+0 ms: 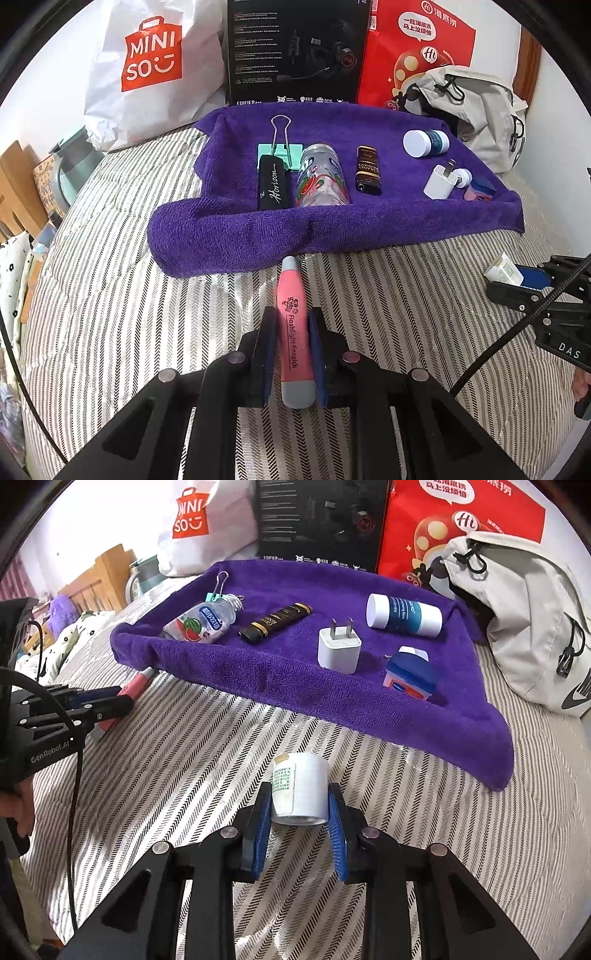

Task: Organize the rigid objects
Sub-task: 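Carry the pink marker onto the towel with the left gripper while the right places the white jar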

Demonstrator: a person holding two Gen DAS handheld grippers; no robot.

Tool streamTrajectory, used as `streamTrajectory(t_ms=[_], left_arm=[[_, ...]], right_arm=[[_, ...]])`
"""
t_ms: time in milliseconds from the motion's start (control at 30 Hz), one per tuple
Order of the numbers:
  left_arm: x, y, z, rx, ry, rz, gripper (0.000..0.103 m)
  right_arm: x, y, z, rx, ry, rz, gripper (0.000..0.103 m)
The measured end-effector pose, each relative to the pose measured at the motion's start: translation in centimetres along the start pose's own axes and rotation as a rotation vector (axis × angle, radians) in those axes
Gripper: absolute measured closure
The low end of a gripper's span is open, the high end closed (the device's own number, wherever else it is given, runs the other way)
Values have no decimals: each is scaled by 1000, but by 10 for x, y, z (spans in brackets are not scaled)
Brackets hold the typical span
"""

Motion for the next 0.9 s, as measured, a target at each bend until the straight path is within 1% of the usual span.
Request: streamTrajectory(t_ms=[100, 433, 600, 633, 700, 767, 900], left_arm=[[0, 1, 0, -3, 1, -1, 86], [0, 1, 0, 3, -5, 7, 86], [4, 10, 6, 60, -2, 106, 86], [5, 10, 7, 57, 1, 109, 86], [8, 10, 8, 53, -1, 98, 86], [10, 9, 8, 50, -1, 105, 86], [5, 5, 10, 8, 25, 44, 86]], right_arm=[[-2, 2, -3, 1, -14, 16, 74], [-6, 1, -9, -26, -38, 14, 74], [2, -2, -6, -42, -30, -14, 74], [6, -3, -5, -46, -34, -20, 74], [10, -5, -4, -51, -34, -20, 74], [11, -8, -2, -54, -35, -21, 74], [11, -10, 2, -55, -28, -26, 74]])
Point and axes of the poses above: each gripper's, at about its wrist camera, not at the fingertips, and x roughly against the way its jaws point, y to its left, z to its underside, the point moved 7 cm from there along -x, roughly the way its jaws point, and after that the axes turned 5 degrees about y, right-handed, at the moved point
